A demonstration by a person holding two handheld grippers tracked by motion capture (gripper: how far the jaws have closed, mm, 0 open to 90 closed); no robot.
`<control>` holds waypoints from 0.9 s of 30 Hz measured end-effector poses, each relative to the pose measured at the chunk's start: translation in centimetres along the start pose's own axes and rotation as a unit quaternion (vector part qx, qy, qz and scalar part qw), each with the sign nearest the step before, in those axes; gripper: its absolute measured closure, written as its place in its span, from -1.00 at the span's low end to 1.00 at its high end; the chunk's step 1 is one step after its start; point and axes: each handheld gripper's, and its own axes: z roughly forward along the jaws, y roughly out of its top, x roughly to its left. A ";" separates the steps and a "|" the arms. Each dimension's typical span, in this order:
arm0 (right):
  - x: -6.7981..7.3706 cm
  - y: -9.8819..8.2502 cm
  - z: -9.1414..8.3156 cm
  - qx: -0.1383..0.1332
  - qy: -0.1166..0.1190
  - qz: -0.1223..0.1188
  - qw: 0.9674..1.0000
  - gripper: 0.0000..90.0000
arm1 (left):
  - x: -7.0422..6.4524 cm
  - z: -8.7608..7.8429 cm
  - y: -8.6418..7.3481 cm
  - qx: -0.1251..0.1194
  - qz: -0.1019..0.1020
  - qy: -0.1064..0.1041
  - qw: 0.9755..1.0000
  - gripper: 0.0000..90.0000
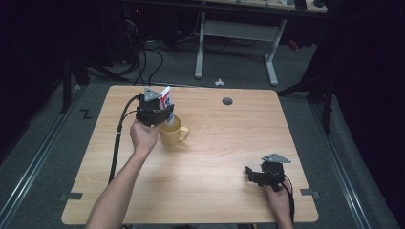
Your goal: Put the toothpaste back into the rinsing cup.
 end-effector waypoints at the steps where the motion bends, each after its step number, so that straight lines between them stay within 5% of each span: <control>1: 0.0 0.0 0.0 0.000 0.000 0.000 1.000 -0.67 | 0.0 0.1 0.0 0.001 0.001 0.001 1.000 0.45; 27: 0.0 0.0 0.0 0.000 0.000 0.000 1.000 -0.67 | -0.2 2.8 -1.0 0.023 0.002 0.013 1.000 0.45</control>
